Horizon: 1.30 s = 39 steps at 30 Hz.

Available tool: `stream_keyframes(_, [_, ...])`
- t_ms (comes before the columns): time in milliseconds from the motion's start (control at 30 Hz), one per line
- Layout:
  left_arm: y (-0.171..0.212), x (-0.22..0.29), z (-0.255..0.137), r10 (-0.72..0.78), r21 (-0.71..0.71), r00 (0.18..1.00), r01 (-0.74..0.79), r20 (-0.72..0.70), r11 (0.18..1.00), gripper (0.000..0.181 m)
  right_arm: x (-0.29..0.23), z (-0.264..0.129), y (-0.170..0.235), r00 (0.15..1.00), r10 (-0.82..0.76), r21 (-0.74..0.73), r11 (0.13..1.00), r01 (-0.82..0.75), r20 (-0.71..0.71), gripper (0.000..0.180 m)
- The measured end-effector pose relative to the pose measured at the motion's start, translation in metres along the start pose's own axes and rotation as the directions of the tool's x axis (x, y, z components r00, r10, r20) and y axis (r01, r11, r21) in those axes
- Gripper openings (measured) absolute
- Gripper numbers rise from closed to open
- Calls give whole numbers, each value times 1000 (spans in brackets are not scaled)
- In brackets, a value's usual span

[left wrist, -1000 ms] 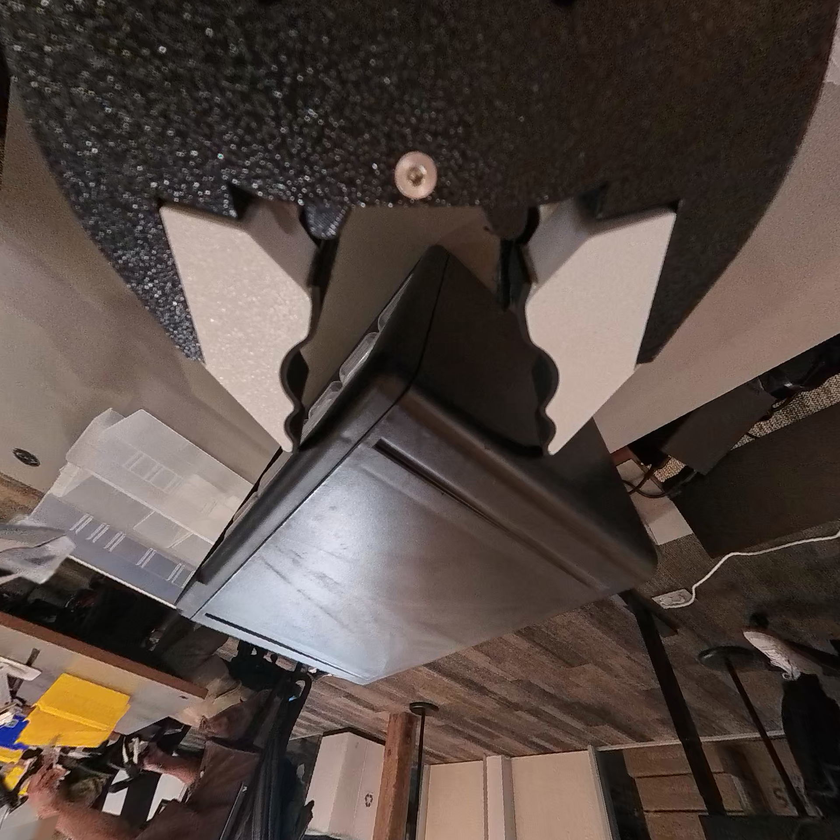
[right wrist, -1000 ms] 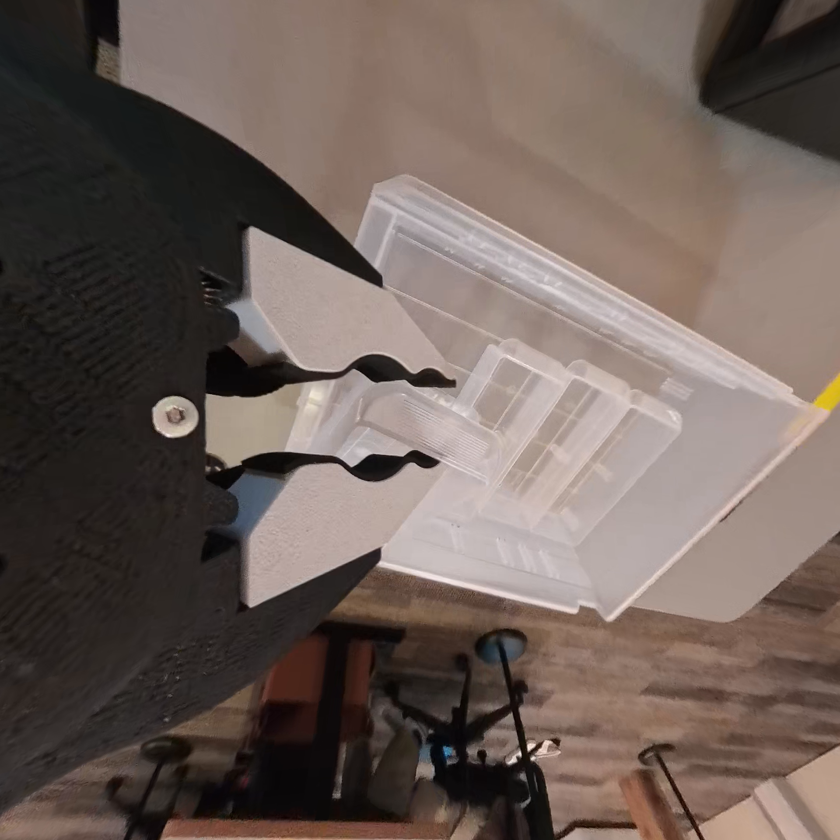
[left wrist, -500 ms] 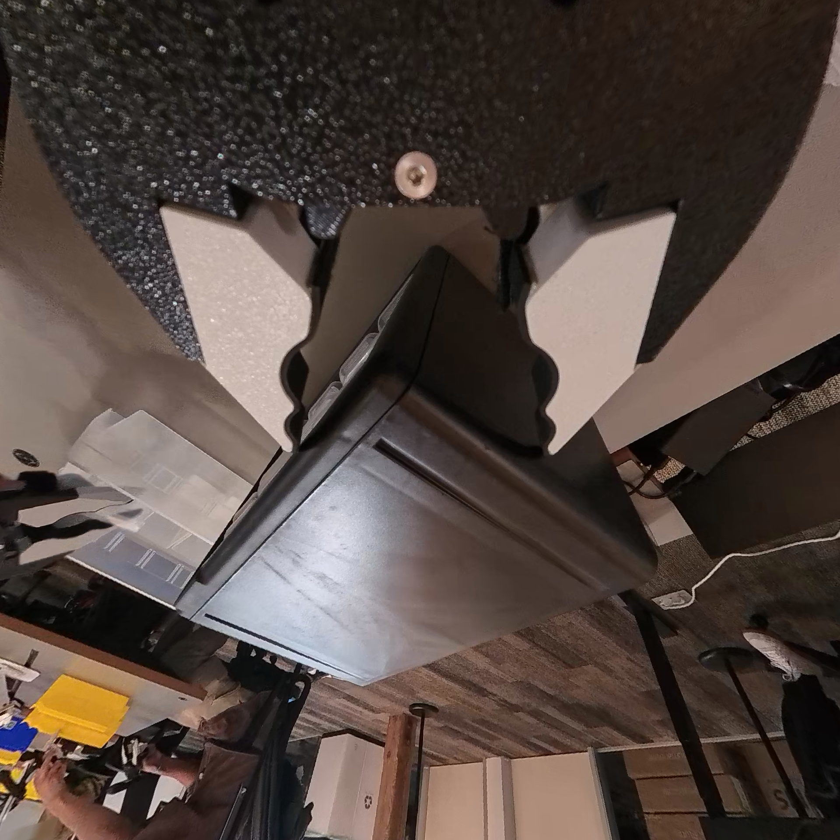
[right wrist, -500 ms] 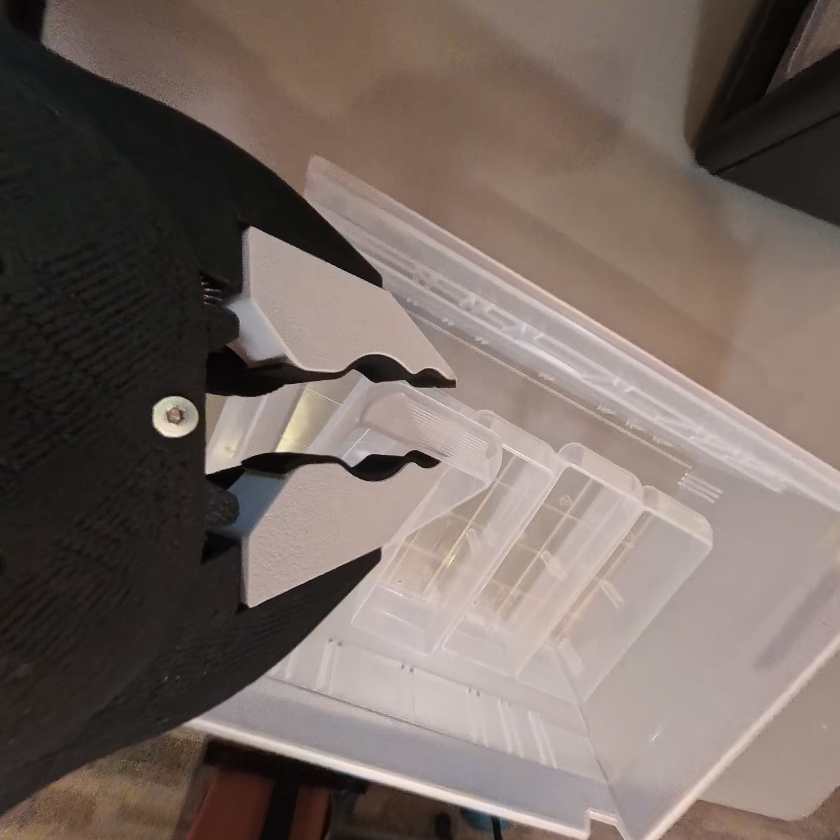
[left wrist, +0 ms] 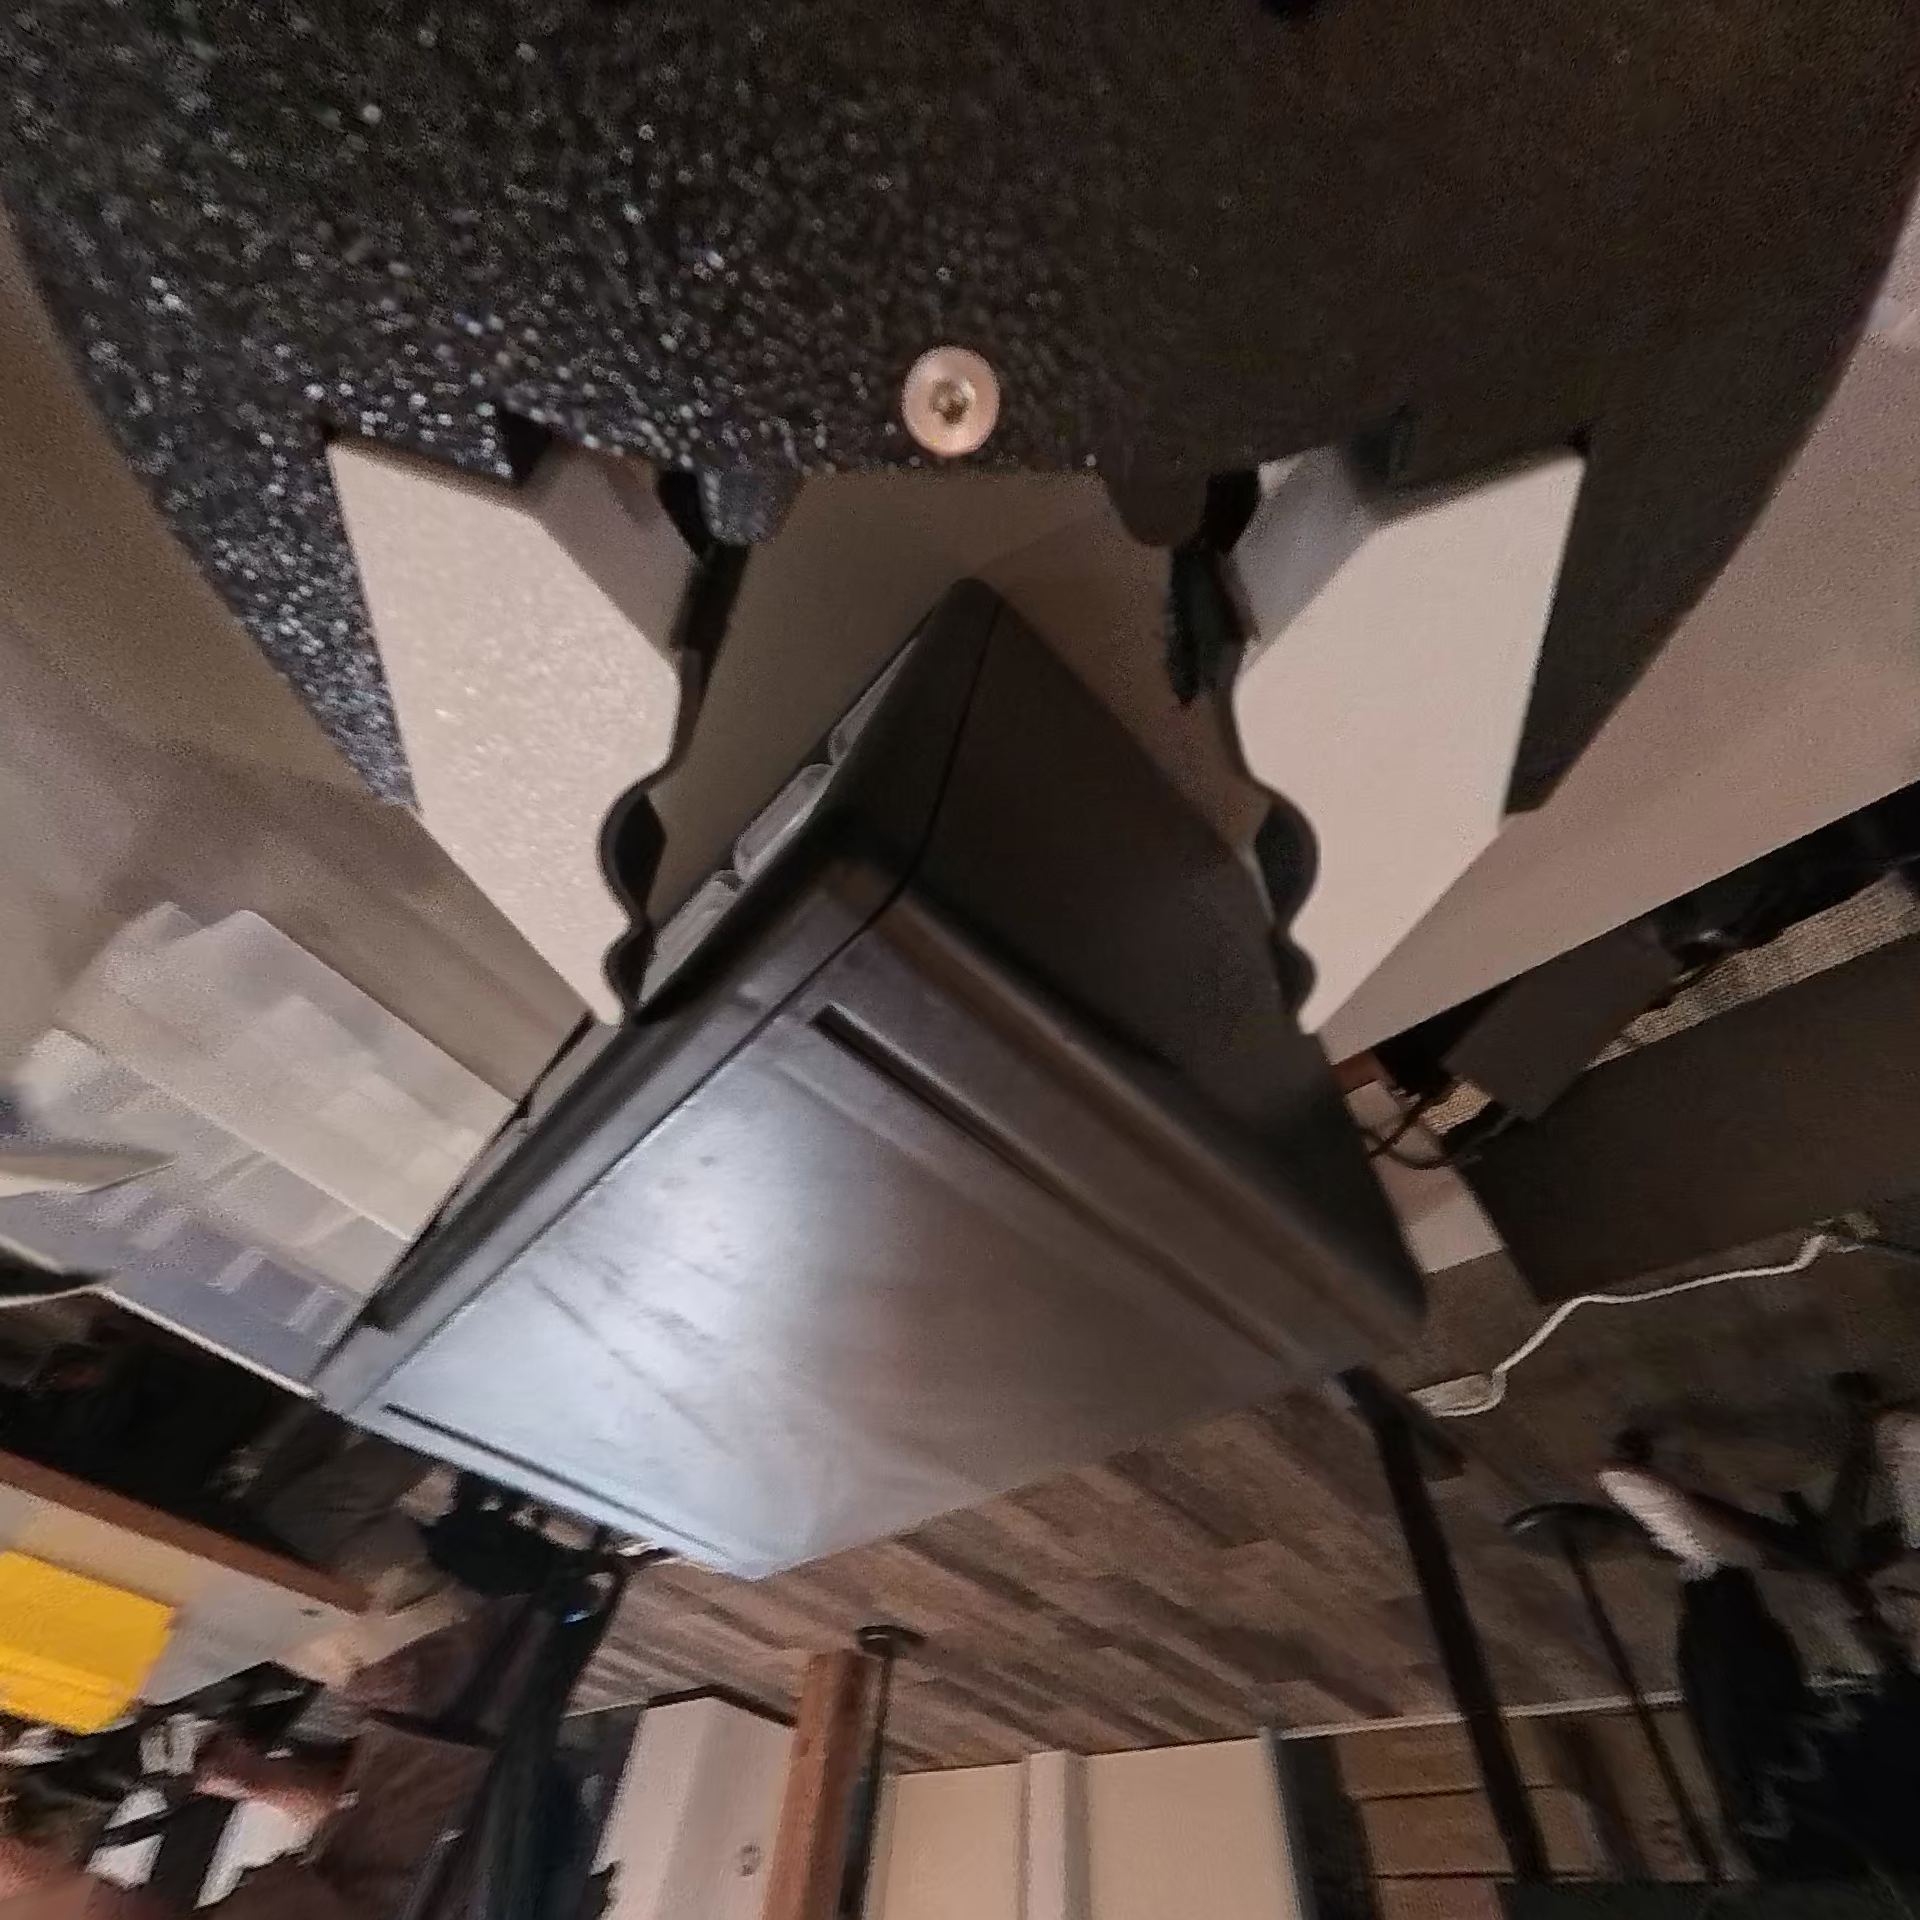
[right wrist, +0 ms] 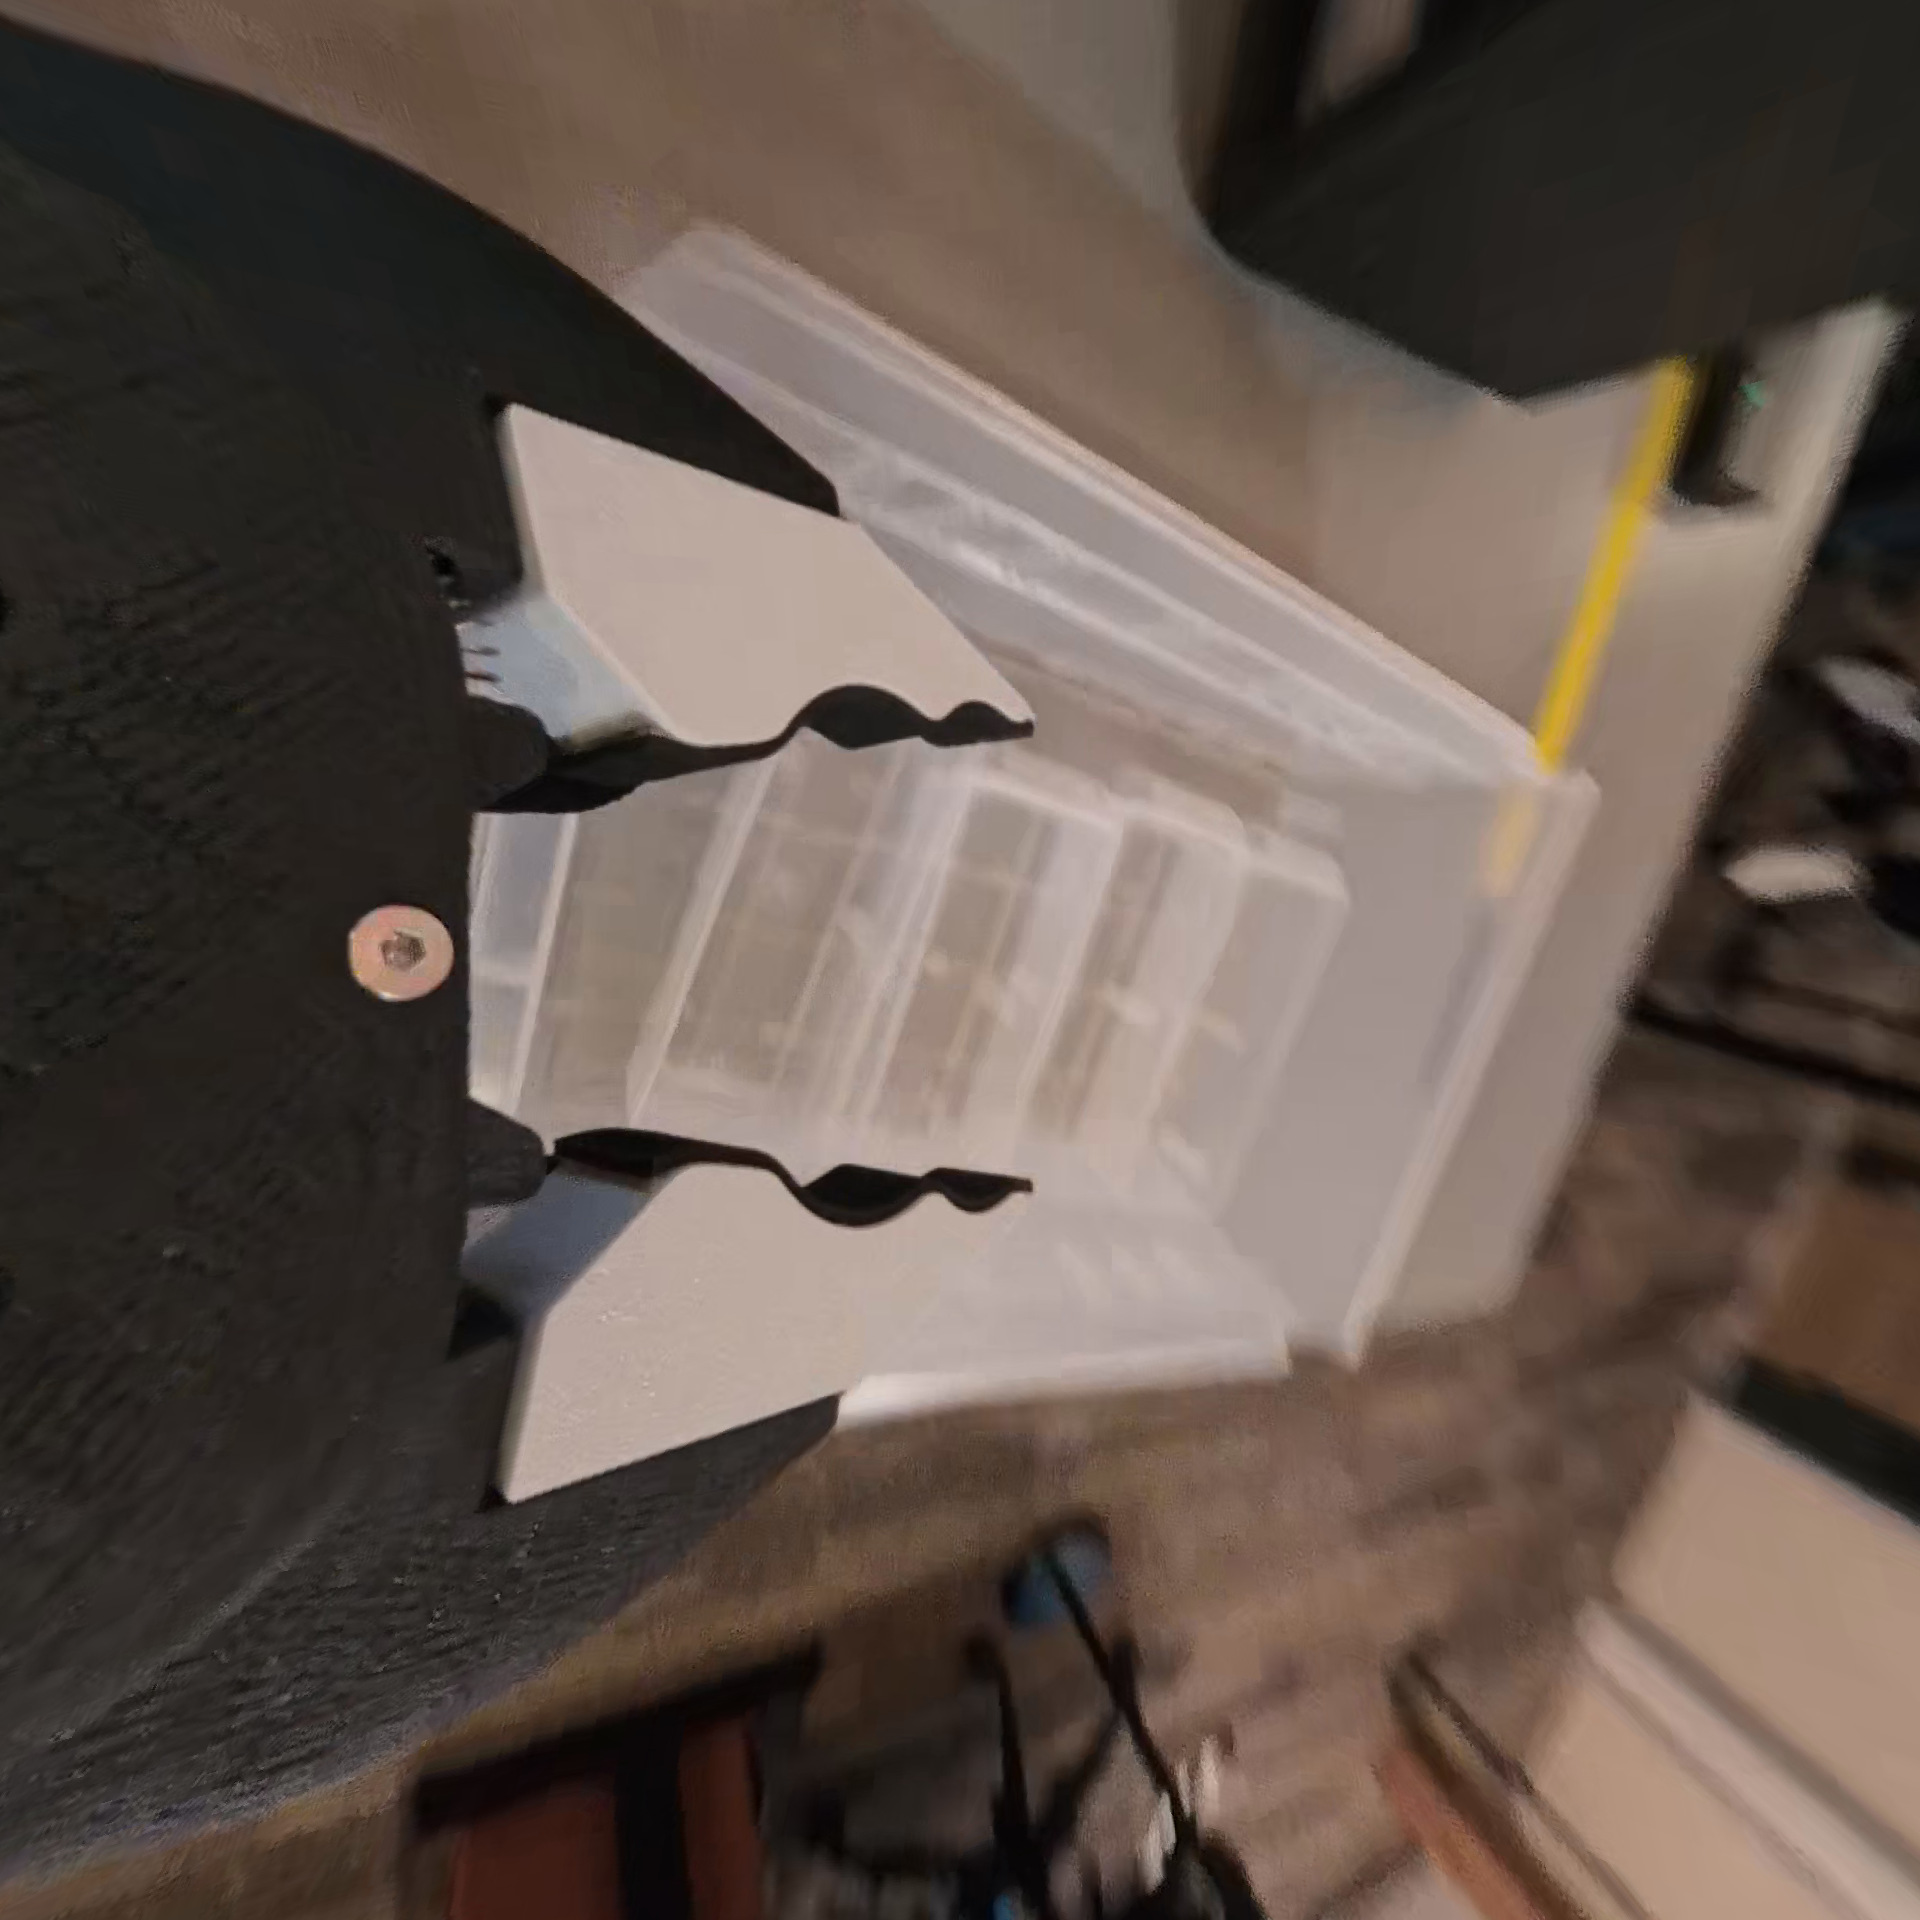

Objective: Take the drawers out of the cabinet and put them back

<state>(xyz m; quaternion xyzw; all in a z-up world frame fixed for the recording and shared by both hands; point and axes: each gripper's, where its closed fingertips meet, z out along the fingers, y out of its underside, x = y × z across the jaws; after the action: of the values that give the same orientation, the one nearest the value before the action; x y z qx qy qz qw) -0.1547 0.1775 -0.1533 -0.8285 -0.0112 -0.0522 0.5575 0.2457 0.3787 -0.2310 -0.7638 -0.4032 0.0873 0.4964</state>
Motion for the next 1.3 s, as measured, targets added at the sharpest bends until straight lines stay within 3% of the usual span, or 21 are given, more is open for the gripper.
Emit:
stream_keyframes(100, [-5,-13,-13,19,8,993,-20,119,1000,127,53,-34,-6,966,47,161,987,-5,-254,85])
stream_keyframes(200, [-19,-26,-42,23,80,968,-44,248,996,127,91,-52,18,901,134,230,972,-40,-413,86])
stream_keyframes(300, [-33,-32,-80,-44,217,956,-20,289,976,132,93,-45,41,886,230,325,941,-96,-403,79])
stream_keyframes(400, [-27,-44,-114,-230,343,933,127,278,931,132,100,-27,67,889,202,219,969,-119,-411,77])
stream_keyframes(533, [20,-51,-136,-146,142,885,91,441,986,136,104,-12,78,906,309,223,942,-250,-289,61])
stream_keyframes(667, [60,-18,-149,-177,38,922,175,343,984,136,99,-4,81,915,334,216,933,-288,-224,37])
stream_keyframes(767, [101,-20,-165,-141,-64,893,185,428,981,130,102,-5,86,919,316,175,944,-279,-238,16])
stream_keyframes(867, [157,-18,-173,-102,-206,875,222,473,953,127,92,-7,85,932,349,165,929,-331,-98,2])
stream_keyframes(1000, [212,-2,-169,-134,-297,882,290,452,910,125,84,-18,90,945,328,125,937,-326,11,1])
stream_keyframes(1167, [236,-2,-165,-96,-327,865,286,492,901,113,87,-31,100,951,257,80,958,-274,174,2])
stream_keyframes(1300, [247,-17,-172,1,-368,819,257,574,894,94,93,-37,105,895,208,76,963,-257,395,1])
